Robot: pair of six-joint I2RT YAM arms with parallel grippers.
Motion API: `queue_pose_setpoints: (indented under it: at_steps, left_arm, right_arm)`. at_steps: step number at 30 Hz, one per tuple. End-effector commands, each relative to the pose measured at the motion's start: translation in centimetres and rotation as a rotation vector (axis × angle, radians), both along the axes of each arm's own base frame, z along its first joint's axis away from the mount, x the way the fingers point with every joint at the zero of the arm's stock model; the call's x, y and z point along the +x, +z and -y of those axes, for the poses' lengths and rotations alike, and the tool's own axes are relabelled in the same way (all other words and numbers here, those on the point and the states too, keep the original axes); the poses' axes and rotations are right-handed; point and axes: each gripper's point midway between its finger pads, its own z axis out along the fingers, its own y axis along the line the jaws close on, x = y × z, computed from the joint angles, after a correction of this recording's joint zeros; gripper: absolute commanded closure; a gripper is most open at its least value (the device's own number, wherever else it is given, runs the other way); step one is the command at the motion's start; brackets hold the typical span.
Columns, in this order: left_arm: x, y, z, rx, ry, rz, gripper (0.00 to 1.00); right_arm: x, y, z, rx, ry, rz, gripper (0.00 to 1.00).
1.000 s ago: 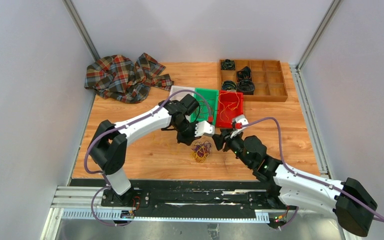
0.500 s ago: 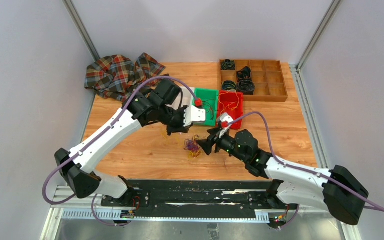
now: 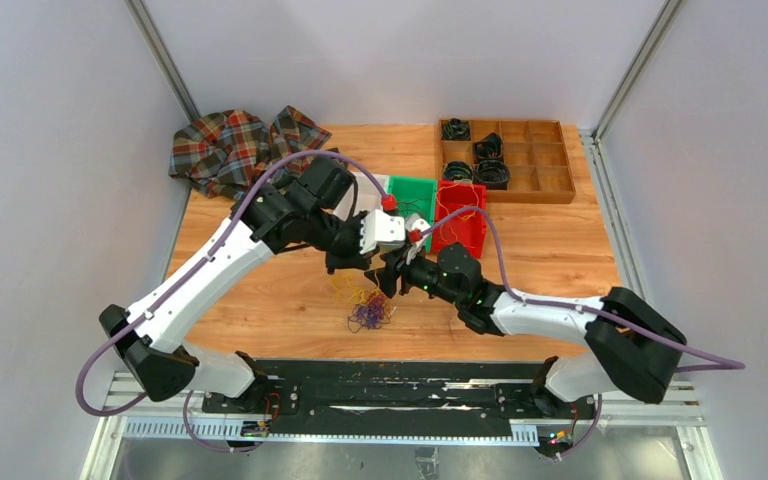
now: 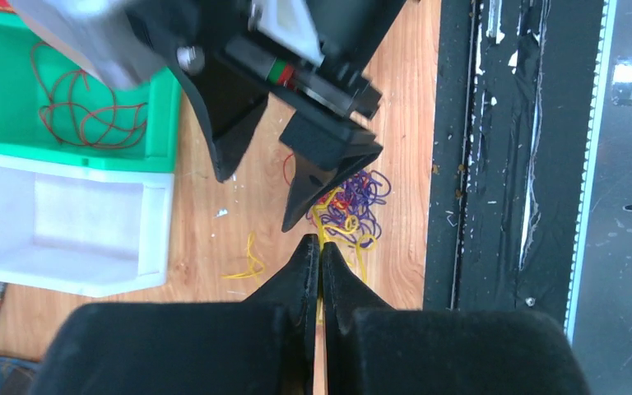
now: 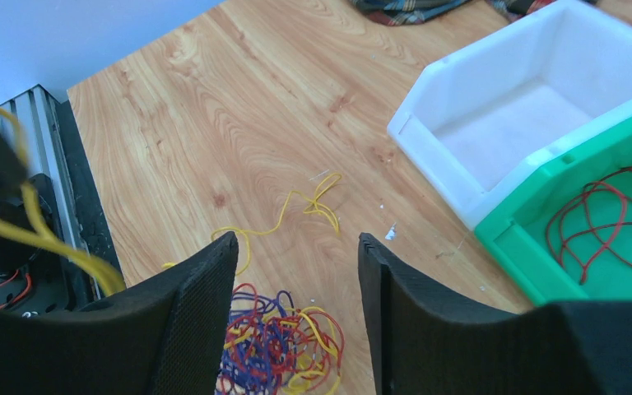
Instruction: Untangle the cables
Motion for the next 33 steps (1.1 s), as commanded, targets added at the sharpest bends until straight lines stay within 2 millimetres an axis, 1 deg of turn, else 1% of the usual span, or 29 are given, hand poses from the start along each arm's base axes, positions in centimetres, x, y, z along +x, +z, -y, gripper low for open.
queue_pose_setpoints:
  at_steps: [1, 4, 6, 8, 11, 14, 17, 19, 22, 24, 25, 29, 33]
  left_arm:
    - [-1.2, 3.7, 0.0, -0.08, -0.029, 0.046, 0.99]
    - [-1.4, 4.7, -0.2, -0.095, -0.034, 0.067, 0.99]
    - [-1.4, 5.0, -0.6, -0.091, -0.051, 0.097, 0.99]
    - [-1.2, 5.2, -1.1, -0.077, -0.057, 0.139, 0.99]
    - [-0.6, 5.1, -1.9, -0.042, -0.064, 0.203, 1.0]
    - [-0.2, 5.0, -2.3, -0.019, -0.06, 0.232, 1.0]
    - [0.0, 4.8, -2.2, -0.004, -0.06, 0.241, 0.99]
    - [0.1, 4.7, -2.0, 0.006, -0.057, 0.238, 1.0]
    - [0.1, 4.5, -1.8, 0.013, -0.055, 0.232, 1.0]
    - [0.1, 4.3, -1.7, 0.019, -0.056, 0.228, 1.0]
    - [0.1, 4.3, -1.6, 0.019, -0.057, 0.227, 1.0]
    - [-0.2, 4.6, -1.4, 0.009, -0.056, 0.223, 1.0]
    - [-0.6, 4.8, -1.6, 0.002, -0.062, 0.223, 0.99]
  right_arm:
    - [-0.2, 0.7, -2.3, 0.062, 0.045, 0.001, 0.46]
    - [-0.3, -0.6, -2.7, 0.069, 0.047, -0.027, 0.47]
    - [-0.3, -1.2, -2.6, 0.07, 0.035, -0.033, 0.47]
    - [0.1, -1.4, -1.4, 0.064, -0.024, -0.032, 0.43]
    - [0.5, -0.9, 1.7, 0.043, -0.129, 0.012, 0.33]
    - [-0.5, 0.4, 3.7, 0.027, -0.132, 0.058, 0.3]
    - [-1.8, 1.1, 4.6, 0.01, -0.093, 0.085, 0.3]
    - [-3.0, 1.8, 4.4, 0.019, -0.039, 0.1, 0.3]
    - [-4.7, 3.1, 3.1, 0.032, 0.044, 0.129, 0.3]
    - [-5.3, 3.7, 2.0, 0.027, 0.078, 0.143, 0.3]
    - [-5.3, 4.0, 1.5, 0.027, 0.08, 0.147, 0.31]
    - [-3.7, 4.8, 0.4, 0.03, 0.024, 0.157, 0.36]
    - [-1.2, 5.3, -0.2, 0.018, -0.081, 0.166, 0.44]
